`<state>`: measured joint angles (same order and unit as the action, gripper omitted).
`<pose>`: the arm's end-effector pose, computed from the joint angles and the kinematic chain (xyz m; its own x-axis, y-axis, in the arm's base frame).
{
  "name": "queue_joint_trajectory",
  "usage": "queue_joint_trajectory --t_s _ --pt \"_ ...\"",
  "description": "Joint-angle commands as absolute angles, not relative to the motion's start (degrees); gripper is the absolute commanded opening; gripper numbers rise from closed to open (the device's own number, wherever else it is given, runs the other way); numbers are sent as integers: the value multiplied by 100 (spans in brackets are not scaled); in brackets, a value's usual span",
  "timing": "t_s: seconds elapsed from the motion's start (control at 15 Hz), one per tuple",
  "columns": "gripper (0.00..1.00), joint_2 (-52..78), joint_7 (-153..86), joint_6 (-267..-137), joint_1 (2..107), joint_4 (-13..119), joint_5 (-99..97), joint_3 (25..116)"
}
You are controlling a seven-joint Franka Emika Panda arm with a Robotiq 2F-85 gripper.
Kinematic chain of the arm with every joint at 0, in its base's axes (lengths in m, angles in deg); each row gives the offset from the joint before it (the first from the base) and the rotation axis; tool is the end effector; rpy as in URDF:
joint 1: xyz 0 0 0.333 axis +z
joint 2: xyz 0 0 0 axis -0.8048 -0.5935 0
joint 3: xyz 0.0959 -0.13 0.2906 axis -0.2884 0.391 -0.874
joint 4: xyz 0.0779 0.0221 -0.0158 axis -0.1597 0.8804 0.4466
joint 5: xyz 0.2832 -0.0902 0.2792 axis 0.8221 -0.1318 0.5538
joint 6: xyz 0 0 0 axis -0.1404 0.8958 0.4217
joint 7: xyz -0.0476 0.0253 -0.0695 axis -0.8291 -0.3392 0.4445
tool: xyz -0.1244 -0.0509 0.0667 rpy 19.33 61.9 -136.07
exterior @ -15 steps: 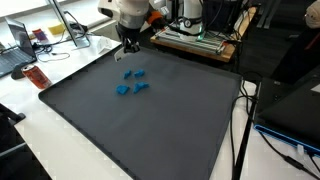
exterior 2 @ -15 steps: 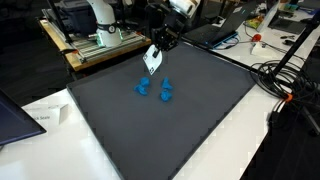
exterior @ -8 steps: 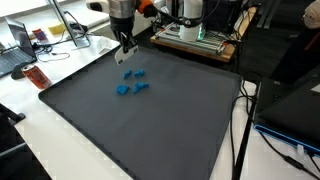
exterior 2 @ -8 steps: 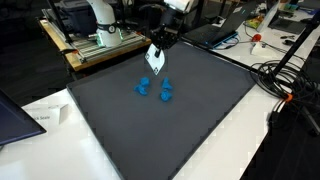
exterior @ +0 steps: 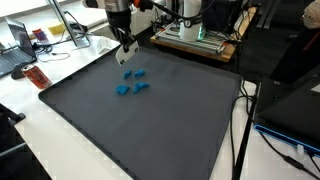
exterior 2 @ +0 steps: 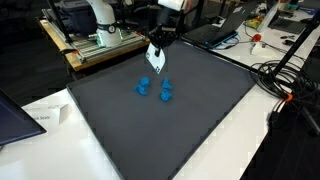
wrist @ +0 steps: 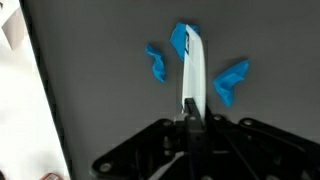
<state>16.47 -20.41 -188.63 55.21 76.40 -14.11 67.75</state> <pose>0.5891 -0.0157 0.2994 0.9880 -0.1417 -0.0610 -0.1222 -0.9601 0.2515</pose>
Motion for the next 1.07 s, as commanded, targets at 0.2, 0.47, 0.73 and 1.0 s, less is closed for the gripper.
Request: queue_joint_trajectory --t_s 0.2,0.47,0.73,1.0 --pt "1 2168 -2753 -19365 5358 8136 -641 6772" --pt "1 2265 -3492 -19670 5210 8294 126 6756" --pt "1 2254 -4232 -19670 5075 8294 778 6755" --pt "1 2224 -5004 -19572 4960 8237 1364 6739"
